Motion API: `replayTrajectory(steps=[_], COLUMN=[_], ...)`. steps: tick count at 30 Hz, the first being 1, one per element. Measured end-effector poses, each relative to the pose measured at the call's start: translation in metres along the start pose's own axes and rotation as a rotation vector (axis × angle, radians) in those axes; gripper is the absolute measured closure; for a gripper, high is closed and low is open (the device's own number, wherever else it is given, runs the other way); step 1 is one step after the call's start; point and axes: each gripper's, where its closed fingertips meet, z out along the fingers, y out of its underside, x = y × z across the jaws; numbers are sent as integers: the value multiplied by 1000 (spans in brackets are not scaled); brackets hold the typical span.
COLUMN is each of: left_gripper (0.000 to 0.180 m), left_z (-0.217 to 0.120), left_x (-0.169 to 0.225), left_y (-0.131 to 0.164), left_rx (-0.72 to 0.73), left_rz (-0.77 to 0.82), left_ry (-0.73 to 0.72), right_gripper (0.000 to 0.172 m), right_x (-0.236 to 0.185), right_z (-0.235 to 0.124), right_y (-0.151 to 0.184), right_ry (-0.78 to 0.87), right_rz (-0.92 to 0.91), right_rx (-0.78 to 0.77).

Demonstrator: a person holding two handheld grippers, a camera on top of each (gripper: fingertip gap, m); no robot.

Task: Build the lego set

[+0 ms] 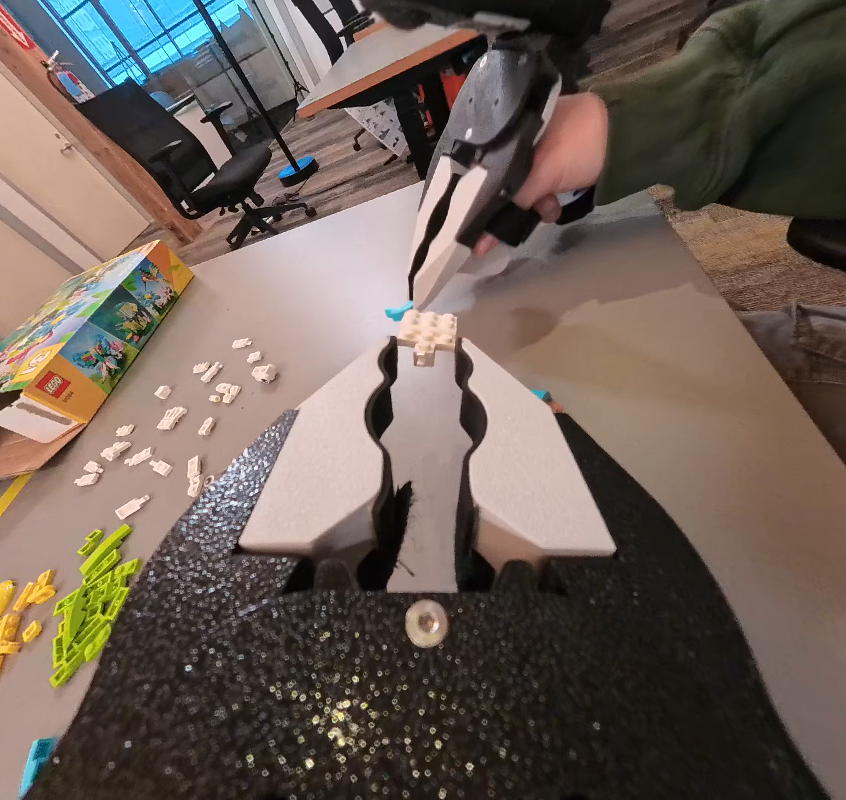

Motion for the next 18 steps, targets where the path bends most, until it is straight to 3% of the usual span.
replayTrajectory(steps=[1,4,6,8,11,15,18], left_gripper=[158,158,158,158,158,158,158], left_z=[0,1,1,1,1,1,0], left_x=[0,2,3,5,9,9,8], left_y=[1,2,2,0,-2,-5,-9], left_rx=[-3,-9,-10,-4,4,18,37], left_rz=[1,-4,-1,1,11,-6,-14], left_ry=[2,15,19,31,45,45,38], right_gripper=[164,164,164,164,169,169,152], right_x=[-8,-36,-47,-50,-51,-40,-24], right_z=[-4,-22,-29,-30,-33,-32,-35], right_y=[-5,-18,-1,22,38,41,38], right_ry=[-76,-419,-585,-625,-572,-432,-272], right_rz=[66,392,548,592,534,471,365], right_rx=[33,84,-35,-160,-267,-294,-278])
